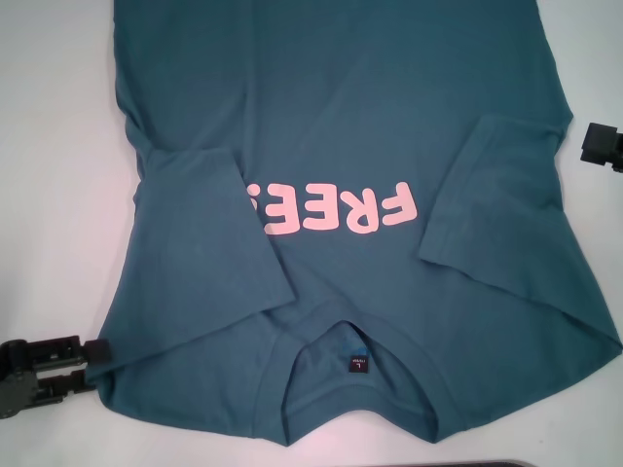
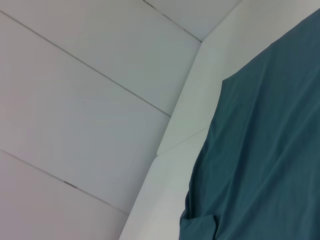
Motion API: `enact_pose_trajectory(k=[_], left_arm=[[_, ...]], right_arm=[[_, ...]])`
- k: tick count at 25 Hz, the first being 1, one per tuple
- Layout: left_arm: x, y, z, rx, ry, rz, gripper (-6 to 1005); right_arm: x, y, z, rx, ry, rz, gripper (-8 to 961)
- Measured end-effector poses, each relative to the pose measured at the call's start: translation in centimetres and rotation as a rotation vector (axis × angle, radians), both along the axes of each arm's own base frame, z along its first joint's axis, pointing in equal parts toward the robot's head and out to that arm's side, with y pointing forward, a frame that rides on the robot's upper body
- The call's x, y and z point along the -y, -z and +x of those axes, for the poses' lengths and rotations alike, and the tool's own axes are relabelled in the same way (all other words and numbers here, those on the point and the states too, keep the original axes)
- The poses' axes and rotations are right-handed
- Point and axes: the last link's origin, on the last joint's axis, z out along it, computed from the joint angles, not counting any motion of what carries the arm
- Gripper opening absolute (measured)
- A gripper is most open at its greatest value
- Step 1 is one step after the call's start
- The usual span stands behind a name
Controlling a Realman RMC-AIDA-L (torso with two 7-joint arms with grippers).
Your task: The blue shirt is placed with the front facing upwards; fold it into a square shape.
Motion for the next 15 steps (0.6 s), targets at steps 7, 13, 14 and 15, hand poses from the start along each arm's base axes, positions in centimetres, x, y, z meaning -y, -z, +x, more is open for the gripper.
enact_pose_trajectory(k=[7, 13, 14, 15], left_arm=[[0.2, -0.5, 0.0, 0.021, -0.005, 0.02, 642], [-0.2, -0.1, 1.1, 0.062, 0.034, 0.006, 641], [-0.2, -0.1, 1.0, 0.059, 0.031, 0.004, 641], [-0.2, -0.2, 0.9, 0.052, 0.023, 0.004, 641]], right_arm=[[0.1, 0.0, 0.0, -0.001, 0.002, 0.001, 657], [0.1, 0.0, 0.0, -0.001, 0.001, 0.002, 657], [0.0, 0.0, 0.0, 0.0, 0.002, 0.002, 657], [0.0, 0.0, 0.1, 0.001, 0.003, 0.003, 657]])
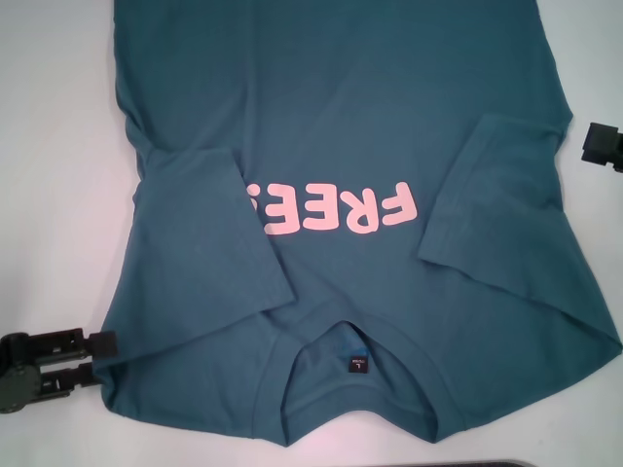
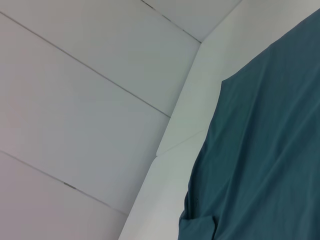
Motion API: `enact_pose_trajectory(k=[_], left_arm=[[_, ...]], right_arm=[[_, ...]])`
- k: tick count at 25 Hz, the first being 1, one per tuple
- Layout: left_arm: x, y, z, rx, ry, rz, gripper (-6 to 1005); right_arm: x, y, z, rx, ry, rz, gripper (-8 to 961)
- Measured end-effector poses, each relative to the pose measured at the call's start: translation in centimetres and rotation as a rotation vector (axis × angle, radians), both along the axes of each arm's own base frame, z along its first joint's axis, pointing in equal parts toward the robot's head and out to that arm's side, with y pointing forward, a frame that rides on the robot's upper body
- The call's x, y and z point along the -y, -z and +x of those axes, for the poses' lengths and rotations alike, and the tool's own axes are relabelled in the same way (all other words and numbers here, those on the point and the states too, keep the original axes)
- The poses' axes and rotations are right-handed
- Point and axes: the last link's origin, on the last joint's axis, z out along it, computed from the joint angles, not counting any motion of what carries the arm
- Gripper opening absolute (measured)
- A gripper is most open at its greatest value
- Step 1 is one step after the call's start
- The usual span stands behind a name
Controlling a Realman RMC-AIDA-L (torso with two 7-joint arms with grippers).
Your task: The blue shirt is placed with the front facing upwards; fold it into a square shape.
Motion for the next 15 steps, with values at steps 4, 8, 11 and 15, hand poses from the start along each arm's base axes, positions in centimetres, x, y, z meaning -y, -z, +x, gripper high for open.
enact_pose_trajectory(k=[4, 8, 11, 15], left_arm=[[0.3, -0.6, -0.8, -0.036, -0.029, 0.012, 642], [0.4, -1.3, -1.2, -0.072, -0.035, 0.026, 643], [0.4, -1.3, -1.2, -0.081, -0.035, 0.026, 643], [0.4, -0.8, -1.2, -0.096, -0.033, 0.005, 642]], right_arm=[[0.0, 0.0, 0.1, 0.002, 0.004, 0.002, 657], [0.0, 0.0, 0.1, 0.003, 0.005, 0.003, 657], [0.0, 0.0, 0.1, 0.003, 0.006, 0.003, 657], [0.1, 0.0, 0.2, 0.003, 0.008, 0.004, 657]])
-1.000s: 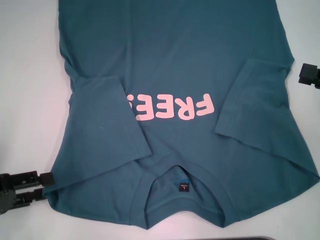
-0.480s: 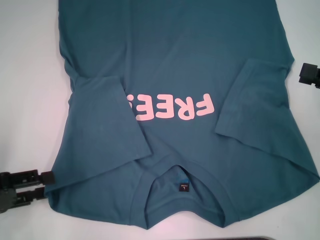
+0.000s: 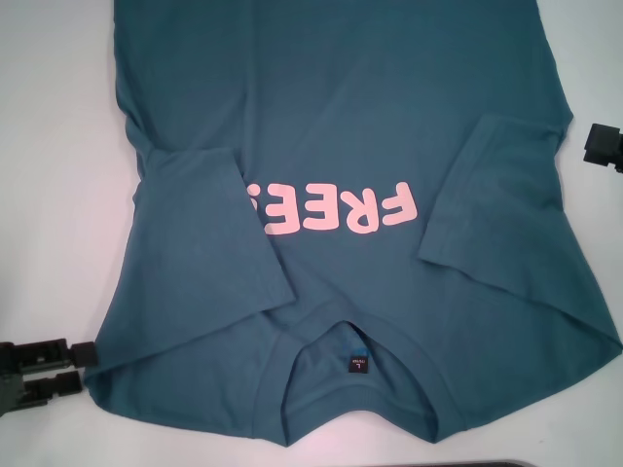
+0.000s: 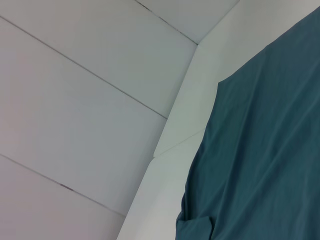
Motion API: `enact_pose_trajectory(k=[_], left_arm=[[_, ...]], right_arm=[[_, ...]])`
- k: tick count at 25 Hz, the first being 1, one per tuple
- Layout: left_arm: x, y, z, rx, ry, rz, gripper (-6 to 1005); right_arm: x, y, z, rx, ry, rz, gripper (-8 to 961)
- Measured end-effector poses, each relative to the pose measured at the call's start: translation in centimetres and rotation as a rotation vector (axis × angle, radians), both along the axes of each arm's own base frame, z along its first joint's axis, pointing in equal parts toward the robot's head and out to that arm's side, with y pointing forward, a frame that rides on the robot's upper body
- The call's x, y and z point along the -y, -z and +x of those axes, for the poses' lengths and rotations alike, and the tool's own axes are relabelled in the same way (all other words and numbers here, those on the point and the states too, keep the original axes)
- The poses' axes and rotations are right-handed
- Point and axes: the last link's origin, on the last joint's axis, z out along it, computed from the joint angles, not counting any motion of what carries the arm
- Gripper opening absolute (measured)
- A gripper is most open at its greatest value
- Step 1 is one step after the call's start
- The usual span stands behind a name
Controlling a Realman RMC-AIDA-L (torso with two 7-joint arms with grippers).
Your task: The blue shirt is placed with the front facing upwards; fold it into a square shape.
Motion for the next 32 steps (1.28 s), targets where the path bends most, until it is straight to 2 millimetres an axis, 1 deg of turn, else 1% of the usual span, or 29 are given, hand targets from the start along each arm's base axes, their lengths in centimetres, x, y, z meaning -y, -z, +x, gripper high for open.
enact_pose_trajectory(k=[6, 13, 19, 23, 27, 32], left_arm=[[-0.4, 0.8, 0.6, 0.009, 0.018, -0.014, 642], [-1.5, 1.4, 1.4, 0.011, 0.036, -0.033, 641], [-1.5, 1.5, 1.9, 0.017, 0.037, -0.07, 642], [-1.6, 0.4, 2.9, 0.006, 0.082, -0.037, 585], [-1.7, 0.3, 3.3, 0.003, 0.103, -0.049, 527], [-1.8, 0.8, 3.4, -0.013, 0.106, -0.083, 311]], right_arm=[[0.0, 0.0, 0.0, -0.001, 0.001, 0.0, 657], [0.1, 0.0, 0.1, -0.005, 0.004, -0.003, 658], [0.1, 0.0, 0.1, -0.006, 0.005, -0.003, 658], [0.1, -0.2, 0.2, -0.01, 0.007, 0.006, 658], [0.2, -0.4, 0.2, -0.016, 0.011, 0.015, 658], [0.2, -0.4, 0.2, -0.017, 0.011, 0.017, 658]])
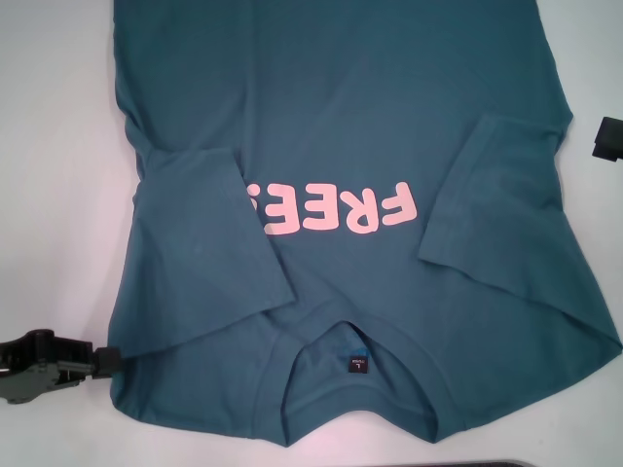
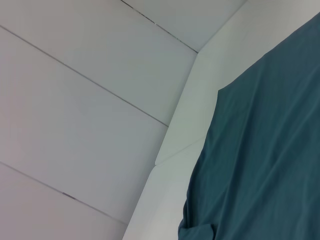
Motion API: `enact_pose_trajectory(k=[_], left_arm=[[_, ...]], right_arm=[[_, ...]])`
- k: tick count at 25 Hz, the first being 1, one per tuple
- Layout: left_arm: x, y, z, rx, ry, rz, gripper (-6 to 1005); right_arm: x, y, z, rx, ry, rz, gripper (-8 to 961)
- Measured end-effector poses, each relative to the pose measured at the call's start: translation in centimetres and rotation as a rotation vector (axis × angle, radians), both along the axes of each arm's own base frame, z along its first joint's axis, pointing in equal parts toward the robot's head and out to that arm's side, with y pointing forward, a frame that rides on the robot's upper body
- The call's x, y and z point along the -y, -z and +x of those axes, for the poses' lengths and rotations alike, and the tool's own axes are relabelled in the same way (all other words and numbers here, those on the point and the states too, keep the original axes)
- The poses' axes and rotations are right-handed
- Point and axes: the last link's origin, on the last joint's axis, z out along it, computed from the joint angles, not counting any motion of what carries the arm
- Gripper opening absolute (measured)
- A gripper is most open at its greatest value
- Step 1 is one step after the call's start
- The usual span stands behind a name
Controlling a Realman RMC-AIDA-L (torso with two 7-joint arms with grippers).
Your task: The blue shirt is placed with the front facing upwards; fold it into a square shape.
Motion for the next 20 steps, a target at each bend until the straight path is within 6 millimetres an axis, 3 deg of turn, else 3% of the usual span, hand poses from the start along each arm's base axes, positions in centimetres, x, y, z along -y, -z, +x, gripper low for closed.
enact_pose_trajectory(k=[6, 12, 20], left_arm=[[0.2, 0.1, -0.1, -0.002, -0.006, -0.003, 112], [0.5, -0.2, 0.0, 0.019, -0.002, -0.006, 7], [0.1, -1.0, 1.1, 0.065, 0.046, -0.02, 6]], right_arm=[[0.0, 0.0, 0.0, 0.0, 0.0, -0.002, 658], [0.1, 0.0, 0.2, 0.017, 0.002, -0.026, 658], [1.7, -1.8, 1.7, 0.171, 0.021, -0.265, 658]])
